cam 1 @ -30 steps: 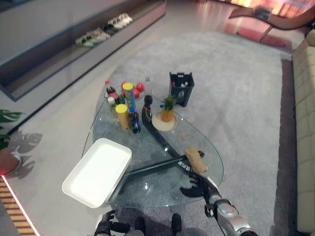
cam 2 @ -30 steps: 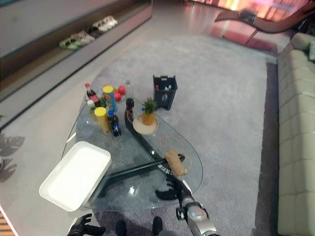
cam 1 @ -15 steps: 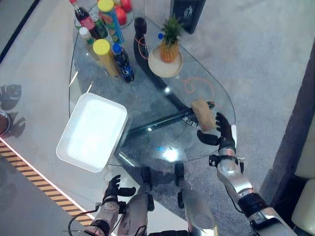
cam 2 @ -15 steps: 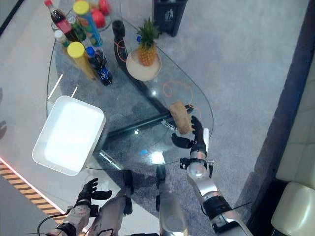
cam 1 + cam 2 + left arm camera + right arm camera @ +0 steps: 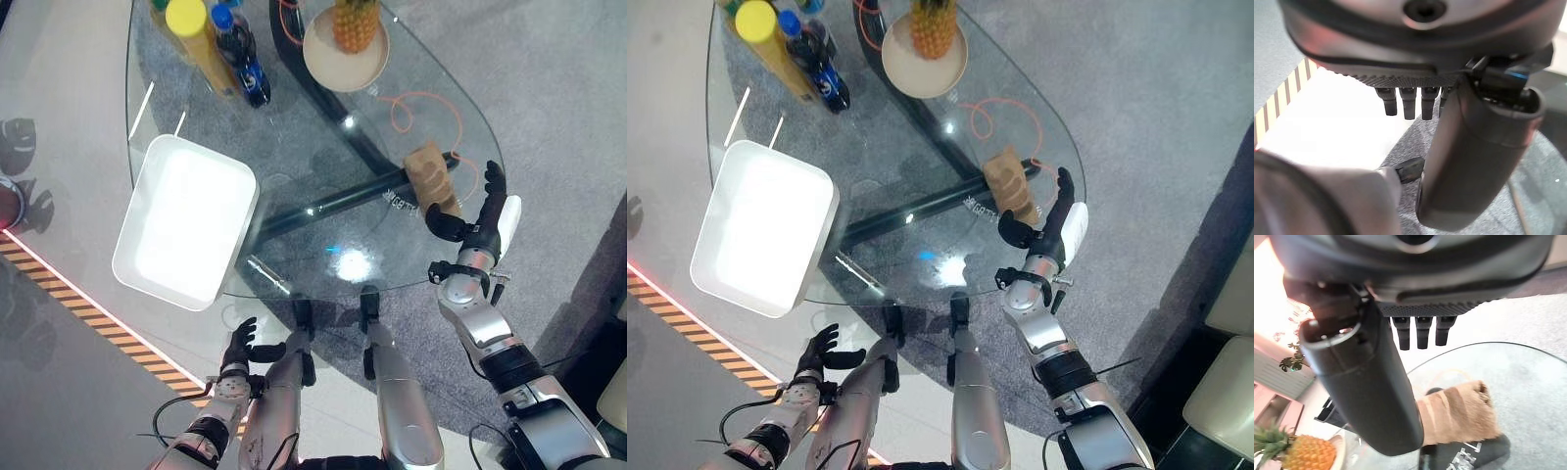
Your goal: Wipe the table with a cloth and put it in the basket.
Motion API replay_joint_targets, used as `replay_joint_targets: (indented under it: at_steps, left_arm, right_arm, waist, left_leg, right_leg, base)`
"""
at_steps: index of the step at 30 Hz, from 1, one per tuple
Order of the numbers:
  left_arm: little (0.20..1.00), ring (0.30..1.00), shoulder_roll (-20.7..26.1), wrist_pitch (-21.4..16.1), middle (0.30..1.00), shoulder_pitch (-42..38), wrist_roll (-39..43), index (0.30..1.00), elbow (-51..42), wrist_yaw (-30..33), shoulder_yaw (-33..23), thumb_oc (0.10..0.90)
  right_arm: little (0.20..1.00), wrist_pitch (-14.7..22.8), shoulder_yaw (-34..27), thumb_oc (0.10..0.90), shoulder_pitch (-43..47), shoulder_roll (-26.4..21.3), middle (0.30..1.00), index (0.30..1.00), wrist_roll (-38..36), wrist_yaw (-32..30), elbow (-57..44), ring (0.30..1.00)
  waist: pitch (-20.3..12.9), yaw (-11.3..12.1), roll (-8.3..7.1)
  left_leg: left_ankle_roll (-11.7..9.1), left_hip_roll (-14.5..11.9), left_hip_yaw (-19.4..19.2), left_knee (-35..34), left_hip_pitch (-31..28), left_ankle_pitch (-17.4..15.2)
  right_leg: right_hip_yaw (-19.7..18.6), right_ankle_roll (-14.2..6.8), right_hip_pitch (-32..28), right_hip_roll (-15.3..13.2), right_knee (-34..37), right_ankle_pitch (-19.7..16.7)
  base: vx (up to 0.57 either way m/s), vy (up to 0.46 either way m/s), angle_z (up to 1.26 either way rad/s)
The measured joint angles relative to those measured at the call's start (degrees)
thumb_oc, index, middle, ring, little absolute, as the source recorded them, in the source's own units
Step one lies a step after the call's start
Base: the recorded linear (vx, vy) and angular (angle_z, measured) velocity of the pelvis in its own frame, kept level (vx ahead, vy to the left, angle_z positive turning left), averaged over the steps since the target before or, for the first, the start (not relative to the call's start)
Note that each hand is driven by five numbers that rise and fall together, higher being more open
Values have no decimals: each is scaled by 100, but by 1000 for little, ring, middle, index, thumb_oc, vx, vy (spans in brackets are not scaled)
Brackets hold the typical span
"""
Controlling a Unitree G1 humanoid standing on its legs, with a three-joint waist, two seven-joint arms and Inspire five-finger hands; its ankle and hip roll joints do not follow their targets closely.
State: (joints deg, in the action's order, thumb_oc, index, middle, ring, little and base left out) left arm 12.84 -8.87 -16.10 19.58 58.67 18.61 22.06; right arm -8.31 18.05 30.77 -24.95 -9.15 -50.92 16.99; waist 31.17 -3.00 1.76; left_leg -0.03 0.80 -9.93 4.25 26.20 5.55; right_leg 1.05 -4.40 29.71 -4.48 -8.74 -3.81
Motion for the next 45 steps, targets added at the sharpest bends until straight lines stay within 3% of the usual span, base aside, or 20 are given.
replay_joint_targets:
  at_steps: [6,13,20,29,45]
  left_arm:
    - [900,900,-6,23,900,-28,181,900,-294,96,157,800]
    - [900,900,-79,99,900,-186,349,900,-587,239,221,800]
    - [900,900,-82,119,900,-242,413,900,-716,259,257,800]
    - [900,900,-50,134,900,-302,459,900,-859,341,332,800]
    - [900,900,60,111,900,-443,667,900,-1218,318,428,800]
  right_arm:
    - [900,-257,0,800,457,-15,900,900,-236,-182,23,900]
    - [900,-313,19,800,626,-25,900,900,-325,-182,23,900]
    - [900,-384,28,800,784,-87,900,900,-341,-319,23,900]
    - [900,-743,24,800,1177,-295,900,900,-428,-414,48,900]
    - [900,-1066,13,800,1990,-654,900,900,-847,-770,969,900]
  waist:
    - [-3,24,66]
    - [-1,113,117]
    - [-3,116,137]
    - [-3,137,139]
    - [-8,349,157]
  left_leg:
    - [8,14,1,175,437,25]
    - [9,11,21,386,932,26]
    - [10,38,94,545,1266,25]
    - [10,51,126,757,1737,24]
    - [-9,95,262,1132,2367,5]
  right_leg:
    - [-17,31,574,-29,-457,130]
    - [-21,72,1122,-42,-808,209]
    - [3,70,1459,-79,-1024,268]
    - [15,75,1894,-110,-1226,285]
    - [39,111,2479,-165,-1634,398]
  base:
    - [25,35,2]
    - [35,20,2]
    - [39,21,5]
    - [33,17,3]
    - [28,15,5]
